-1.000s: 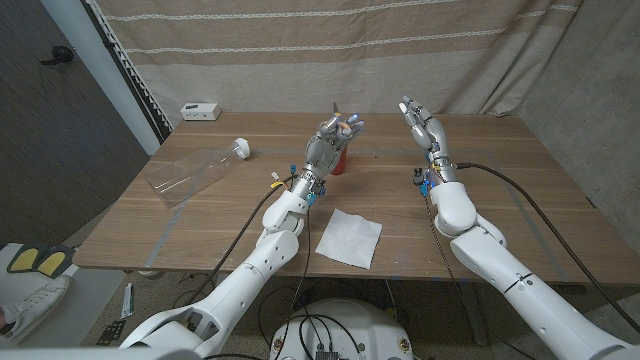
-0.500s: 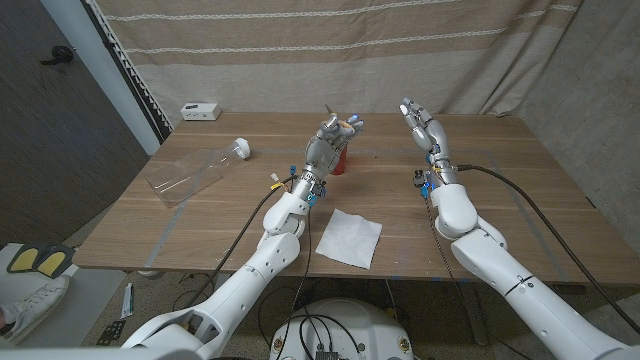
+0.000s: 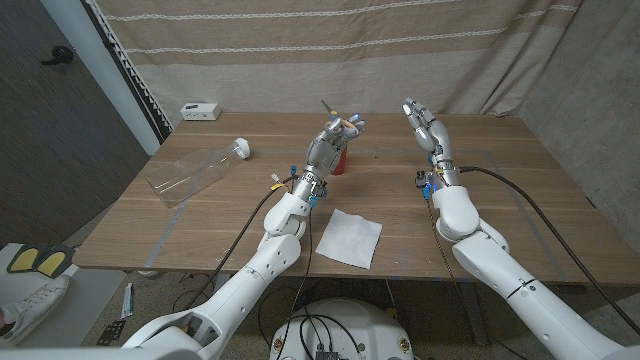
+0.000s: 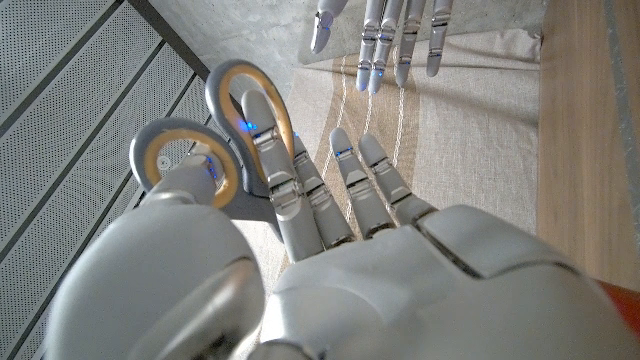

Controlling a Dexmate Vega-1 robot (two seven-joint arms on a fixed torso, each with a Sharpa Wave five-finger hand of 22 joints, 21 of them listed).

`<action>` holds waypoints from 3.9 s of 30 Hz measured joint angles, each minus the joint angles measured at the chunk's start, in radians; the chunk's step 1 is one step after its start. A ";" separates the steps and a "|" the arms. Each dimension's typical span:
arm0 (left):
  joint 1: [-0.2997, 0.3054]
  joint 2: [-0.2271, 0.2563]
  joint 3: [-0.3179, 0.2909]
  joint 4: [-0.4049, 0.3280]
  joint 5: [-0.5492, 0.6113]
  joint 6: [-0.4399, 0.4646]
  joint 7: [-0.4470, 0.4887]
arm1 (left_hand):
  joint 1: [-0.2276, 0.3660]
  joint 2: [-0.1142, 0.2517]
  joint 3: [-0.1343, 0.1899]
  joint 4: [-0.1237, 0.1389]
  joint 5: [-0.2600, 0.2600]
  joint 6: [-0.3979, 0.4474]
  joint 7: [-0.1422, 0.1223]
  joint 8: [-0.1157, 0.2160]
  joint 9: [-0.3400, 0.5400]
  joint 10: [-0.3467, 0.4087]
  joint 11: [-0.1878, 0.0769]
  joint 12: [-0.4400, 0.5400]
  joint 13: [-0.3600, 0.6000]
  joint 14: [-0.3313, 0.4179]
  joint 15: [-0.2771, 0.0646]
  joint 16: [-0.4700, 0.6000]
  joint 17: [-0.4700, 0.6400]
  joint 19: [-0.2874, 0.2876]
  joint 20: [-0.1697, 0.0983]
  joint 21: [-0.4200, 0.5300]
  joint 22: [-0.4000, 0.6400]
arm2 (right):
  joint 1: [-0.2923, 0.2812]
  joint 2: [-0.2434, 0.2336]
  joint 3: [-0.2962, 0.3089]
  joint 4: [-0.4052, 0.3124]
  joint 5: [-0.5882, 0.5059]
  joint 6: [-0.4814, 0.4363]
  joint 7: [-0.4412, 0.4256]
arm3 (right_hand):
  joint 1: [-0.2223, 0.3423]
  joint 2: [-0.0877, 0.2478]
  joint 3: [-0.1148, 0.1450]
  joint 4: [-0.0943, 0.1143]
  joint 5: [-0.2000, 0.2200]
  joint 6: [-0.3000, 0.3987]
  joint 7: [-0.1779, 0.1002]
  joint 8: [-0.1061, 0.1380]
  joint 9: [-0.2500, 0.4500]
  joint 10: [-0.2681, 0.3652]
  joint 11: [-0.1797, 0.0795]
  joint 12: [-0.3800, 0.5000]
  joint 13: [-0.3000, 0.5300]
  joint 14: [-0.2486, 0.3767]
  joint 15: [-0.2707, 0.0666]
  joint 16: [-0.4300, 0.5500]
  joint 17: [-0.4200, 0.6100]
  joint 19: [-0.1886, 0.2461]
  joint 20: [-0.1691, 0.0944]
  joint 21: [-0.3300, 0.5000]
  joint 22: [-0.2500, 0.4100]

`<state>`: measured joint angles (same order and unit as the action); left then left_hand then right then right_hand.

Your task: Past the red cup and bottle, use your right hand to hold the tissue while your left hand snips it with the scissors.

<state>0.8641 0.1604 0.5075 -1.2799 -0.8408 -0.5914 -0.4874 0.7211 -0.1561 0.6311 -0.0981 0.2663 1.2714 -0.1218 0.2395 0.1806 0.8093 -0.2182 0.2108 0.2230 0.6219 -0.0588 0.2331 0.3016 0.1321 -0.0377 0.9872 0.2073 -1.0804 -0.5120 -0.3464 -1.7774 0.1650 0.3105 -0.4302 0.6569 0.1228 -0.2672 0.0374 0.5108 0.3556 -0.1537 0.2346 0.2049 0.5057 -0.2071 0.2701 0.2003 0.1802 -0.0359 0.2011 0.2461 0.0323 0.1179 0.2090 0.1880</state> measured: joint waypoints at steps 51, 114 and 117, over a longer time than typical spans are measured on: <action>-0.037 -0.019 0.018 0.037 -0.035 -0.016 -0.116 | 0.171 -0.023 0.050 0.050 -0.082 -0.117 0.067 -0.045 0.013 -0.141 -0.001 -0.011 0.012 -0.073 0.005 -0.009 0.026 -0.051 0.000 0.073 0.011 | 0.001 0.011 0.030 0.023 0.020 0.047 0.021 | 0.000 0.000 0.004 -0.004 0.000 0.004 -0.004 0.000 0.000 0.000 0.000 0.000 0.000 0.000 0.000 0.000 -0.004 0.000 0.000 0.000 0.000; -0.098 -0.138 -0.047 0.219 -0.067 -0.139 -0.184 | 0.125 -0.021 0.076 -0.023 -0.051 -0.258 -0.098 -0.009 0.005 -0.206 0.000 0.008 0.000 -0.161 0.014 0.004 0.009 -0.068 0.004 0.050 -0.019 | 0.088 0.004 0.006 0.061 0.009 0.051 0.072 | 0.000 0.000 0.004 -0.013 0.000 0.009 -0.009 -0.007 0.000 0.005 -0.006 0.000 0.000 0.000 0.000 0.000 -0.009 0.013 0.002 0.000 -0.002; -0.100 -0.146 -0.053 0.227 -0.073 -0.146 -0.192 | 0.125 -0.021 0.072 -0.027 -0.043 -0.229 -0.098 -0.009 0.005 -0.198 0.000 0.008 0.000 -0.155 0.013 0.004 0.009 -0.057 0.000 0.044 -0.019 | 0.090 0.002 0.004 0.059 0.008 0.048 0.075 | 0.000 0.000 0.004 -0.013 0.000 0.009 -0.009 -0.007 0.000 0.005 -0.006 0.000 0.000 0.000 0.000 0.000 -0.009 0.013 0.002 0.000 -0.002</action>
<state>0.7637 0.0146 0.4549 -1.0532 -0.9138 -0.7377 -0.6793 0.8464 -0.1773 0.7027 -0.1256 0.2233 1.0424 -0.2195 0.2304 0.1858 0.6108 -0.2181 0.2188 0.2229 0.4669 -0.0461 0.2371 0.3108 0.0750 -0.0376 1.0316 0.1886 -0.9904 -0.5102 -0.3423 -1.7188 0.1732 0.3588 -0.3555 0.6570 0.1227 -0.2629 0.0249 0.5108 0.3645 -0.1626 0.2276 0.2049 0.5110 -0.2126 0.2701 0.2005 0.1802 -0.0359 0.2011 0.2370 0.0449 0.1200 0.2090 0.1862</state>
